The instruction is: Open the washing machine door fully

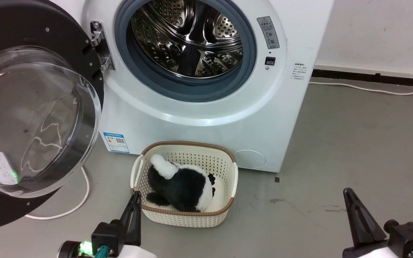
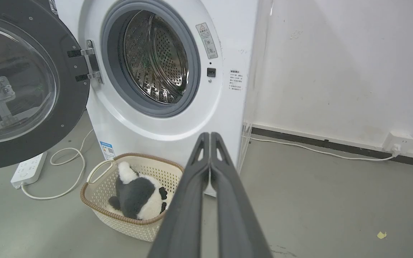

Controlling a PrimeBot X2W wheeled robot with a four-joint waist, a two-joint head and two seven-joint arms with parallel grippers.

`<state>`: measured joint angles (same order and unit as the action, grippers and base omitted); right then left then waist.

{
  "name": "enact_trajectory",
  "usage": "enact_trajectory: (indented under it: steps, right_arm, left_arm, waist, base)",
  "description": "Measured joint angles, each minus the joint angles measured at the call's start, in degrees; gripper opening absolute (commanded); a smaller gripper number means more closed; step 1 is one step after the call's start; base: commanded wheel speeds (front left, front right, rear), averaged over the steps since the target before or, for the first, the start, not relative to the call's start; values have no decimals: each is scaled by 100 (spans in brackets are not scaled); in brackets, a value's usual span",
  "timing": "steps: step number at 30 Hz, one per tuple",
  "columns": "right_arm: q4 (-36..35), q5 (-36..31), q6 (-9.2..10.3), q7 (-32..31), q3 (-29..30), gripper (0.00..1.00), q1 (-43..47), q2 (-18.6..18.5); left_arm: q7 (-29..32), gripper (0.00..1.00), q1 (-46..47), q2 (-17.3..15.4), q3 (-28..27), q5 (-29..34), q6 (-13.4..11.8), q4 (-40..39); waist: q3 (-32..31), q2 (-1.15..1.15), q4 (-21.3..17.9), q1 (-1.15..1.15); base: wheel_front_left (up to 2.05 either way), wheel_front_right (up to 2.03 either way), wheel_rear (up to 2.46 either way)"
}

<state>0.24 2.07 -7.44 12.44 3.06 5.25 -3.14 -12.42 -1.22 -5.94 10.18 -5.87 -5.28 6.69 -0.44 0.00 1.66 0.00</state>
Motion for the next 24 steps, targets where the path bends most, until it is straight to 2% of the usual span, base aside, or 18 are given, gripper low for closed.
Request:
enact_trajectory:
  steps: [24]
  right_arm:
    - [-2, -16, 0, -279, -62, 0, -101, 0]
  left_arm:
    - [287, 0, 4, 100, -215, 122, 99, -140]
  waist:
    - [10, 0, -38, 0]
  base:
    - [0, 0, 0]
